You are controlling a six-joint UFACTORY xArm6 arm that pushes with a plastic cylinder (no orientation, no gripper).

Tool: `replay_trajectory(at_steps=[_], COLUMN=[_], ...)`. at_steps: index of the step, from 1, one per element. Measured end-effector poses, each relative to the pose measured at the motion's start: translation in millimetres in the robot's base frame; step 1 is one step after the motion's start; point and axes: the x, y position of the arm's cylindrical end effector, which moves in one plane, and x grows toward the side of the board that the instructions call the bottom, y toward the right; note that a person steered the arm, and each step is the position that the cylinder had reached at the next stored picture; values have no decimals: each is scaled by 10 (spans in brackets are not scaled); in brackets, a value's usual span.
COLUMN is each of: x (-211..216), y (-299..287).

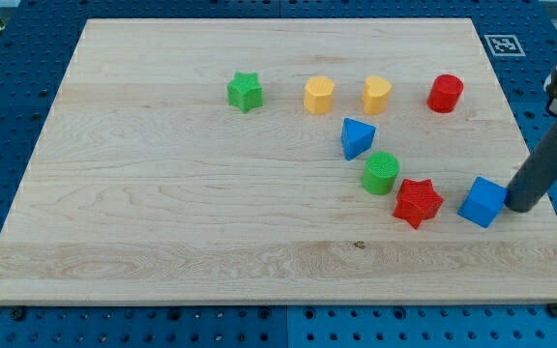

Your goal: Move the blue cube and the red star towards the bottom center

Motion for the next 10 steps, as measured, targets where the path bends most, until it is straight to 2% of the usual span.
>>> replay_trajectory(at_steps=[4, 6, 7, 9, 10], x=[130, 509, 421, -283, -353], y=[-702, -695, -442, -426, -431])
